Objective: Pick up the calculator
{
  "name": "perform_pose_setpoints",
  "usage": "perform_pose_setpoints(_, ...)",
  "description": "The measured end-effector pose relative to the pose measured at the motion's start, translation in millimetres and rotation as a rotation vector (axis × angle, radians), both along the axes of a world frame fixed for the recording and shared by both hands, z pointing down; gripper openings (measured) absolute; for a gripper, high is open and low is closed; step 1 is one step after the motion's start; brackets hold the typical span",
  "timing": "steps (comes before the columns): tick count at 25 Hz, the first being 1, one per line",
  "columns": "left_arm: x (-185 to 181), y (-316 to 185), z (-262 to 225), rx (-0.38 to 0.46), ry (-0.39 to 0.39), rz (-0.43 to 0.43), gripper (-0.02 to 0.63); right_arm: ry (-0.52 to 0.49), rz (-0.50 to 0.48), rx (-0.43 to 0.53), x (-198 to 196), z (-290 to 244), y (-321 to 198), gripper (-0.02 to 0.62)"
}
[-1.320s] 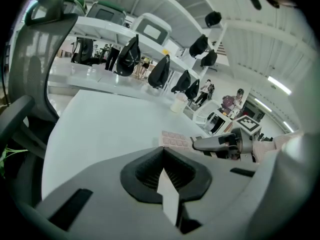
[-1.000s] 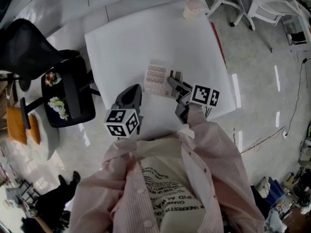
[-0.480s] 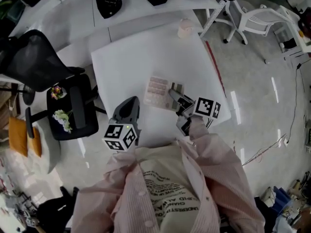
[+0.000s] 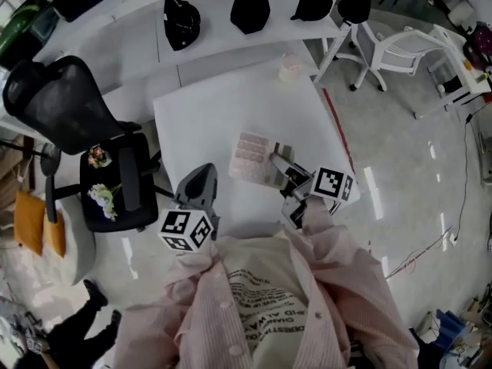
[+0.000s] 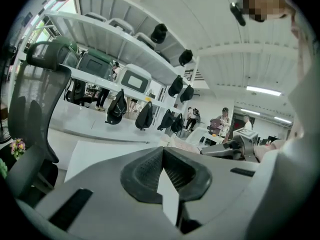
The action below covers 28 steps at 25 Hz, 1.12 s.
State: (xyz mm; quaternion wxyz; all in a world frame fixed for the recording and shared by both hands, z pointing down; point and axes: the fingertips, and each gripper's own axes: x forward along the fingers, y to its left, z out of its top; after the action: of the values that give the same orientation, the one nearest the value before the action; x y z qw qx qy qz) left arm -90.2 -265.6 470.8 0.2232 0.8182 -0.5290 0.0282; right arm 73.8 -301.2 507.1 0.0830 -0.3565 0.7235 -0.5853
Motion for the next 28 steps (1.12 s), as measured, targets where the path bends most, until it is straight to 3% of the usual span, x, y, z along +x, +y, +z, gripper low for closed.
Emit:
perform_pose_setpoints(16,-27.5,12.3,-68.3,0.165,-0.016,-0.060,0.002,-0.080,0.063,0.051,20.3,-60.8,10.5,0.109)
perform_pose_setpoints(28,-47.9,17.3,-83.9,0.210,-0.030,-0.093,0.000,-0.139,0.087,0.104,23.3,-80.5,8.6,0.109)
